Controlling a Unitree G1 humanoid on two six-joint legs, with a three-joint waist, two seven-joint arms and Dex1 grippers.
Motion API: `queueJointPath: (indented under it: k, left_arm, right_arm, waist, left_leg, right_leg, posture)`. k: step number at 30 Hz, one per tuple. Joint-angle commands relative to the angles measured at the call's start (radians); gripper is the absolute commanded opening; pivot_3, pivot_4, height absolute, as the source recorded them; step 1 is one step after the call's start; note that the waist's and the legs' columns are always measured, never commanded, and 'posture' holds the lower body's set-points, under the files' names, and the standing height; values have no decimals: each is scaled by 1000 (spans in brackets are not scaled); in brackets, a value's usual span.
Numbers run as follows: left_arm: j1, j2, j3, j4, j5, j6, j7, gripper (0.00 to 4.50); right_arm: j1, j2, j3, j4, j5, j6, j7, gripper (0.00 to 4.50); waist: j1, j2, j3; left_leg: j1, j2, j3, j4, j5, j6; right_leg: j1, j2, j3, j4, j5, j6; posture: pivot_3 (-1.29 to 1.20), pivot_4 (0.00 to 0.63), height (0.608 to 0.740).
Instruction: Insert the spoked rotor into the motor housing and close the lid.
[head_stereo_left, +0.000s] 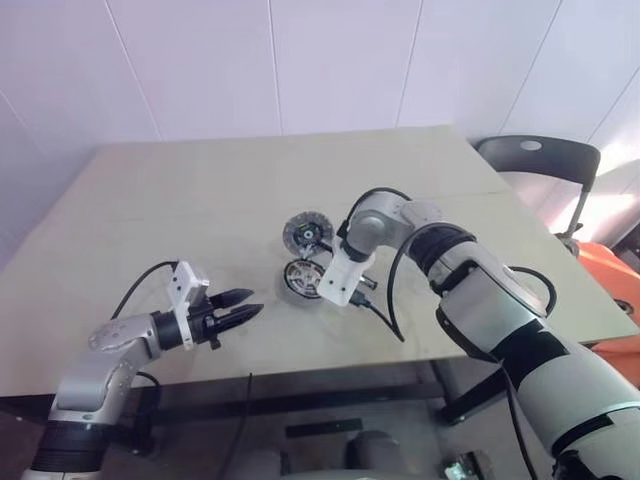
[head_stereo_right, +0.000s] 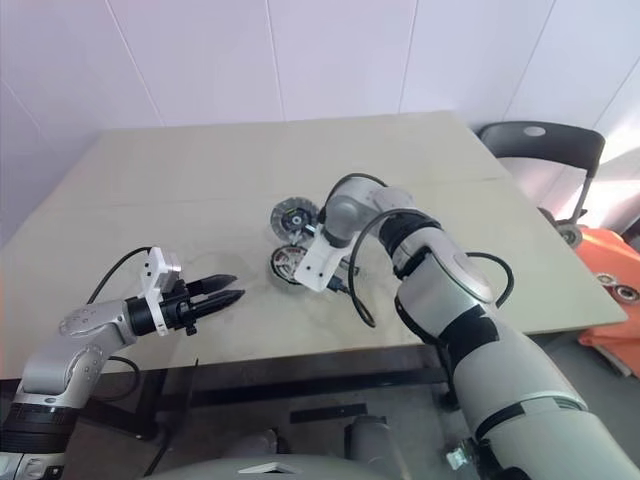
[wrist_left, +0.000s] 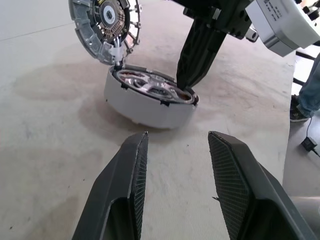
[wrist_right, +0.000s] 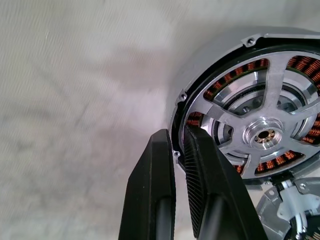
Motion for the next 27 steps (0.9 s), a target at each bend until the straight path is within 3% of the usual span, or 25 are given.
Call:
queueJointPath:
  k: [1,8,12,20,27]
  left_arm:
    - [-14,-1,0,-8,1,-14,-6,2071]
    - [-26,-12,-12,1,6,-16,-6,2071]
    - [-33,-14,-16,8,8,-17,-9,2071]
    - [-28,-23,-19,4,12,-18,-2,2071]
    - [-16,-35,-17,-3,11,-21,13,2071]
  right_arm:
    - [-41,-49,-1,23,-16,23,23,53]
    - [-11,-35,-78,8,89,111,163,53]
    - [0,13,-148,3,173,285,277,53]
    - [-17,92,-183,-14,198,642,391,53]
    - [-35,137,-189,-23,228,802,445,53]
  waist:
    - [4,0,0]
    - [7,0,0]
    - [5,0,0]
    - [-4,0,0]
    - [-5,0,0]
  left_leg:
    - [0,0,0,0,0,0]
    - [0,-1,0,-1,0,0]
    - [0,0,0,-1,0,0]
    - [0,1,-1,-1,0,0]
    - [-1,0,-1,-2,0,0]
  right_leg:
    - [0,0,0,0,0,0]
    - [0,0,-1,0,0,0]
    - [0,0,-1,0,0,1]
    - [0,1,-1,0,0,1]
    - [-1,0,-1,-1,0,1]
  posture:
    - [0,0,740]
    - [0,0,740]
    - [0,0,740]
    - [0,0,740]
    - [0,0,740]
